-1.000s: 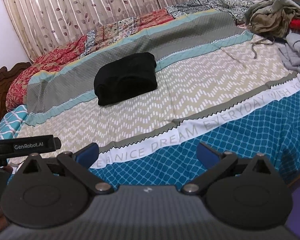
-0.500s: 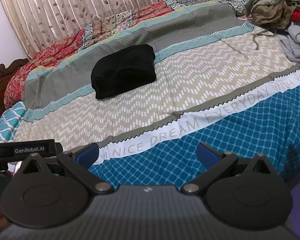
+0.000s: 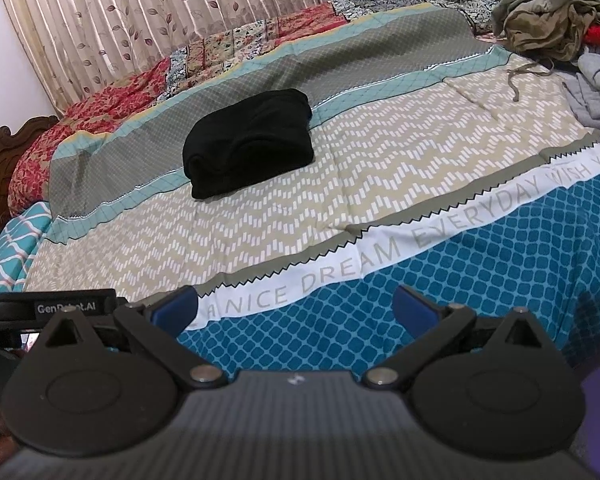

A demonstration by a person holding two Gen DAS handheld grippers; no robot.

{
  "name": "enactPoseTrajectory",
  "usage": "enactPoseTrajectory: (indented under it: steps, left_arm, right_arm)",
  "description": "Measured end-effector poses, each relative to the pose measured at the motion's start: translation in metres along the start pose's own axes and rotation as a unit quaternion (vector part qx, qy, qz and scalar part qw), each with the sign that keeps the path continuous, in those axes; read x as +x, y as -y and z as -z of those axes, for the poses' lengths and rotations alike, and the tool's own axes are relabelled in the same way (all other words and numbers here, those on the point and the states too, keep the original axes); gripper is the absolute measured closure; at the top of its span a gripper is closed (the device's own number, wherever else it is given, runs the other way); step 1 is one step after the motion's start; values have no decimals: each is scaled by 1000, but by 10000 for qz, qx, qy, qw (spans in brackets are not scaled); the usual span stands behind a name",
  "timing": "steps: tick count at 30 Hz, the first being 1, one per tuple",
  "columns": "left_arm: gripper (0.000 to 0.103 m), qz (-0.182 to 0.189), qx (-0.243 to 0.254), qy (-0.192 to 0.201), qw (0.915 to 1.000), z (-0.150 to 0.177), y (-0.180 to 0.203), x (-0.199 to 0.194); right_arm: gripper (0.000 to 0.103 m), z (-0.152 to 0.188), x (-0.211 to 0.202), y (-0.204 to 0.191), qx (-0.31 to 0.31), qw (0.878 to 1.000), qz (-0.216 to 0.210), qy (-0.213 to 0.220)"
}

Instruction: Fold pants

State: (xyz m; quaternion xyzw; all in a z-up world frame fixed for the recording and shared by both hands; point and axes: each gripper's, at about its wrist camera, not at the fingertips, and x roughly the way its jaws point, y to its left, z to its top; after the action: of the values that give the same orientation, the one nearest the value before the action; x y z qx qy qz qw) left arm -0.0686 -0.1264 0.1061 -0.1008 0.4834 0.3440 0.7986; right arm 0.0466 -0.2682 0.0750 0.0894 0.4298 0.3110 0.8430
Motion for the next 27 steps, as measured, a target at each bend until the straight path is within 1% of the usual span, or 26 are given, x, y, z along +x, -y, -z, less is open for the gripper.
enactPoseTrajectory:
  steps: [9,19,27]
  left_arm:
    - [0,-60,44,-67,9999,1,1,0]
    - [0,-106,111,-114,9998,3,2,1]
    - [0,-109,141,-163,9997,4,2,3]
  right_arm:
    - [0,0,-1,-1,15,10000,2,13]
    - [0,-1,-6,-3,-38,9998,11,186]
    - [0,-1,-7,-1,-7,9998,8,217]
